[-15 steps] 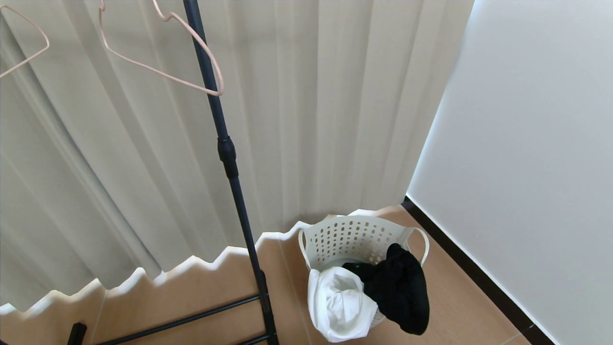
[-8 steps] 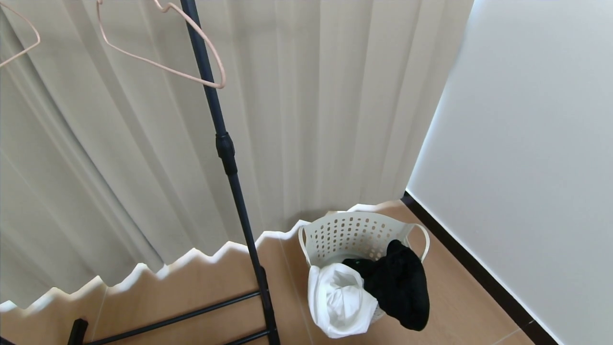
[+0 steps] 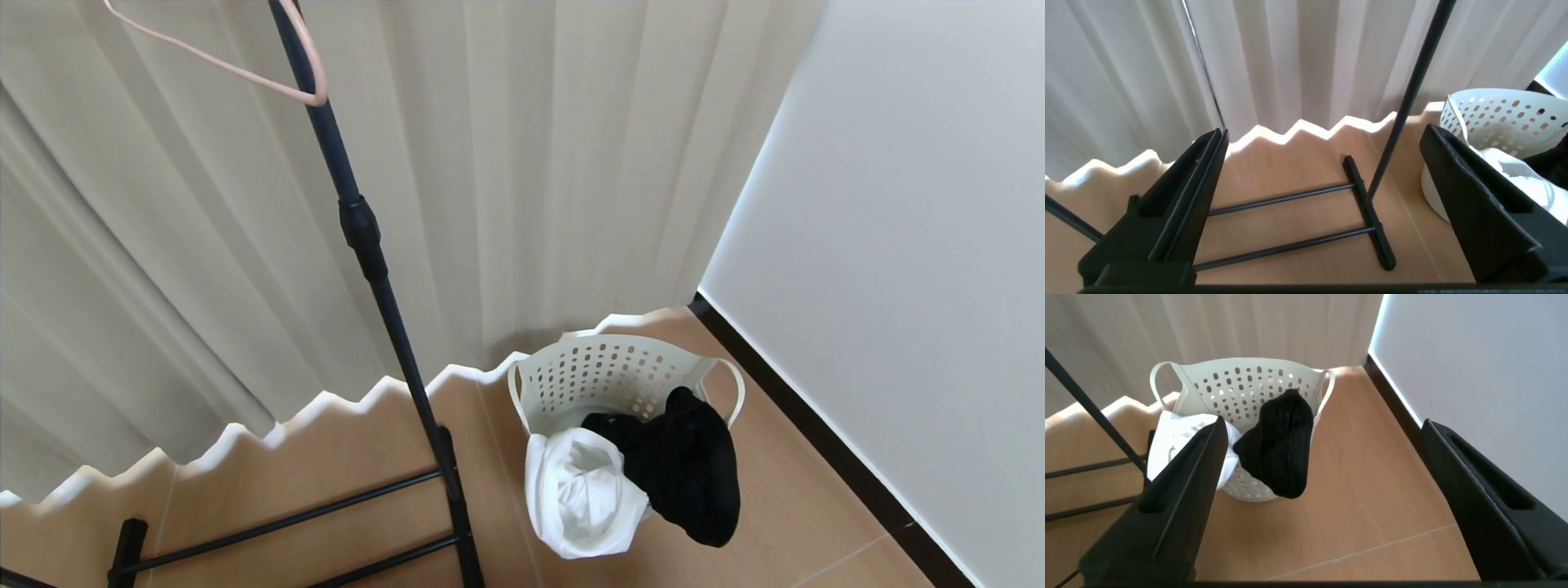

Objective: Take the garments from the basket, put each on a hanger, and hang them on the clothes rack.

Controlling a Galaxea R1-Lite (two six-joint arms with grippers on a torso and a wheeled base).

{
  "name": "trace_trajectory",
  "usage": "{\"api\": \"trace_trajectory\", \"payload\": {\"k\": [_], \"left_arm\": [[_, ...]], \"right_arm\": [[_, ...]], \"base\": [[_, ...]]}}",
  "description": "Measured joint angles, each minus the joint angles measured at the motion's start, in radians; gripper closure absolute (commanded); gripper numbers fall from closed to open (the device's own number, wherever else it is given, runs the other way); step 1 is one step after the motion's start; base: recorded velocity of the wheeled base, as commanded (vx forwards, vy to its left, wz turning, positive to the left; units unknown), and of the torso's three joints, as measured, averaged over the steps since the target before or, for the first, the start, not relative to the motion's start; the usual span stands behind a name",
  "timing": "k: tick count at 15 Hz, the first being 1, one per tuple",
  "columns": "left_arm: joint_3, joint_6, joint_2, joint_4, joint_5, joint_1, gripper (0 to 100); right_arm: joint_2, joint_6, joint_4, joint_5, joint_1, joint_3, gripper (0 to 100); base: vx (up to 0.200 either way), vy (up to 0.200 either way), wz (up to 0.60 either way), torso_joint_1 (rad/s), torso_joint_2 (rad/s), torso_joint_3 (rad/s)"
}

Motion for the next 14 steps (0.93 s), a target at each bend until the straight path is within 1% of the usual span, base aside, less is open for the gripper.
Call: {"api": "trace_trajectory", "payload": {"k": [14], "left_arm": [[0.000, 0.000, 0.000, 0.000, 0.000, 0.000, 0]], "right_arm": [[0.000, 0.000, -0.001, 0.000, 0.000, 0.000, 0]], "base": [[0.000, 0.000, 0.00, 0.003, 0.00, -0.198]]}}
